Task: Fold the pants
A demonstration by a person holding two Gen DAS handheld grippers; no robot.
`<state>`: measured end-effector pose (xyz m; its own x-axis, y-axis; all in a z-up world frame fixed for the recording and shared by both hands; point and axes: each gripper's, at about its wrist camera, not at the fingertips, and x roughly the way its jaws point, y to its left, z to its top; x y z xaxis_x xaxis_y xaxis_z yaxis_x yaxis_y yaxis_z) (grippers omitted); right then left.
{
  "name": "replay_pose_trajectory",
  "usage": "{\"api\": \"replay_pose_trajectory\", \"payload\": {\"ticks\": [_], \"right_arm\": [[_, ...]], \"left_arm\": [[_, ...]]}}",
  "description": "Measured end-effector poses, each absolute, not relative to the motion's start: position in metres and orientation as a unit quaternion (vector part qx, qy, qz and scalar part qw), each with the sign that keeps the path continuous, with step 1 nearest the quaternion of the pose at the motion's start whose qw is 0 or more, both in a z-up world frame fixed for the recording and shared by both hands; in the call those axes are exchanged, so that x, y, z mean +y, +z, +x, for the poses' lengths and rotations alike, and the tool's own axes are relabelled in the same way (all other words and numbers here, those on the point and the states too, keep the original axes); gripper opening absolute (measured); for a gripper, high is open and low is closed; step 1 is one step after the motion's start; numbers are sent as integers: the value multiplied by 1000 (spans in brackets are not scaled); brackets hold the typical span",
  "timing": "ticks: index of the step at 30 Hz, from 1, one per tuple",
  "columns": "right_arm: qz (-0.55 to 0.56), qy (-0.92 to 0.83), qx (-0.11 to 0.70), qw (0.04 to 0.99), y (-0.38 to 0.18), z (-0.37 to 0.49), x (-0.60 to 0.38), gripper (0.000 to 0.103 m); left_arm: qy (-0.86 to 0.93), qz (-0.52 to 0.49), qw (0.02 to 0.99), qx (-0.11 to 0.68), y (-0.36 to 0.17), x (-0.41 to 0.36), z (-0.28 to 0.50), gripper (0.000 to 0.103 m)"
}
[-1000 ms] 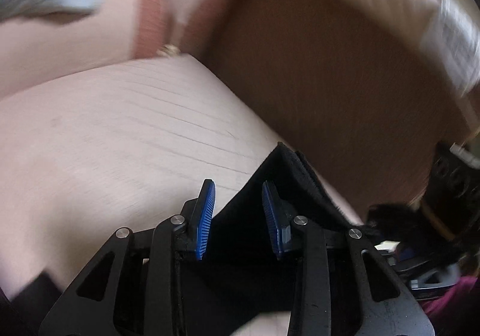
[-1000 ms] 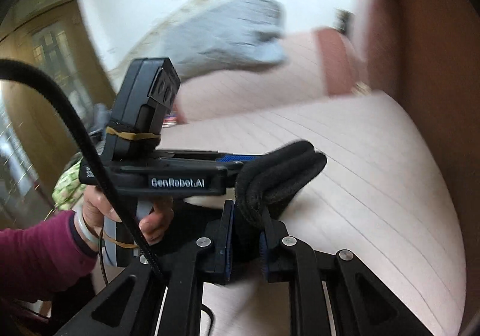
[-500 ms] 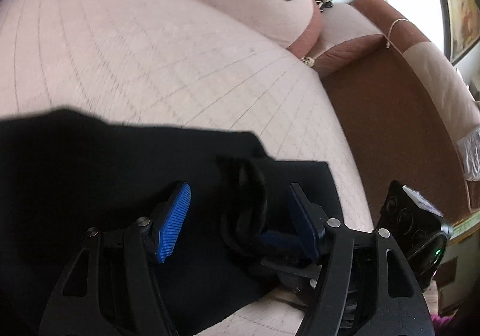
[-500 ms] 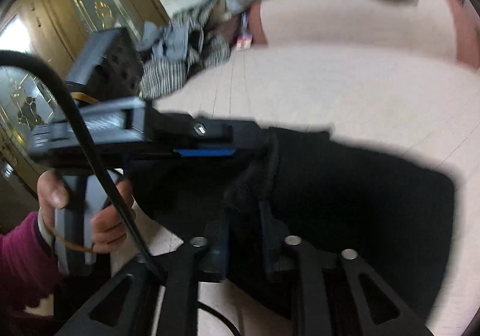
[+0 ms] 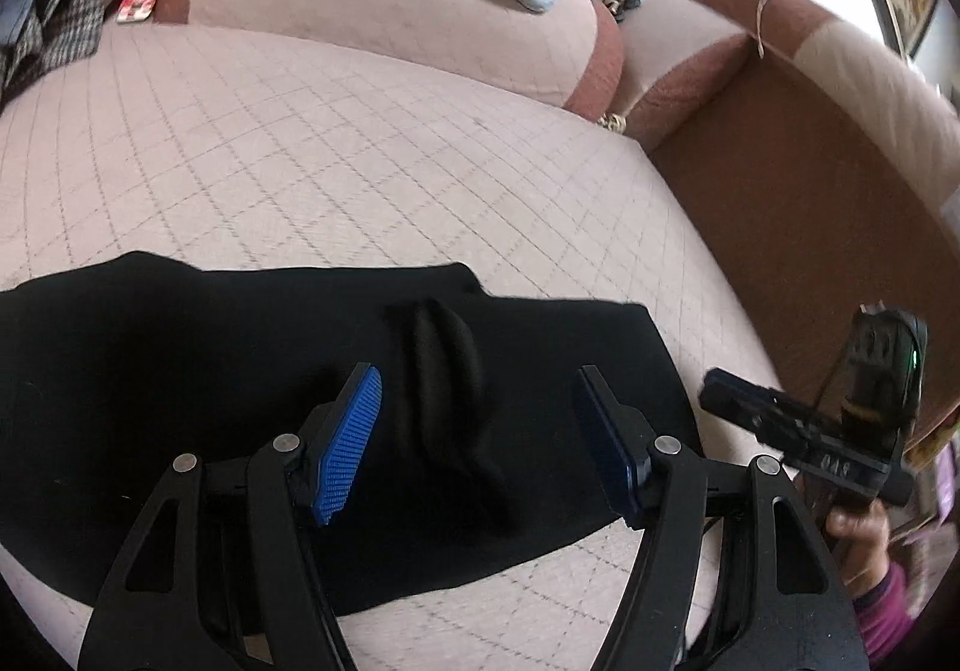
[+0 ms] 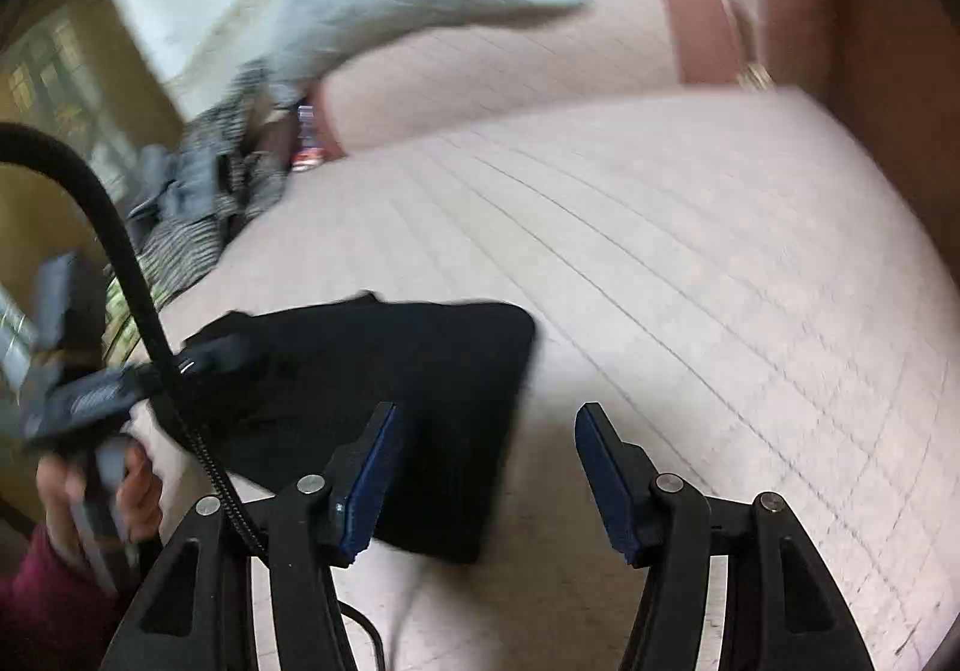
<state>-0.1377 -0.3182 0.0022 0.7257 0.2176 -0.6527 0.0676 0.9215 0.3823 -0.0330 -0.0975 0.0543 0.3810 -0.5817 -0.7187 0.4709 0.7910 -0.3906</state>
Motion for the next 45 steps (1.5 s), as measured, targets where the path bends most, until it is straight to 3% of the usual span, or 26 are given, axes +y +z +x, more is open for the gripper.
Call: {"api": "replay_pose_trajectory", "payload": {"ticks": [5,9,21,38,45], "right_arm": [[140,19,377,915,-6,-126,-297,57],[94,8,383,919,-15,-119,-283,56],[90,37,340,935,24,-142,-267,56],[29,100,391,914,-8,-96,-184,57],[13,124,371,920,14,-97,-168,57]], "left_arm": [[-215,47,859,463,27,-117,-34,66],[-220,32,863,454,20,-109,-31,68],[-197,9,882,428,45,-88,-43,68],[-138,-21,900,413,54,-35,-70,68],[-97,-59,902,416,56,-1,-75,68]]}}
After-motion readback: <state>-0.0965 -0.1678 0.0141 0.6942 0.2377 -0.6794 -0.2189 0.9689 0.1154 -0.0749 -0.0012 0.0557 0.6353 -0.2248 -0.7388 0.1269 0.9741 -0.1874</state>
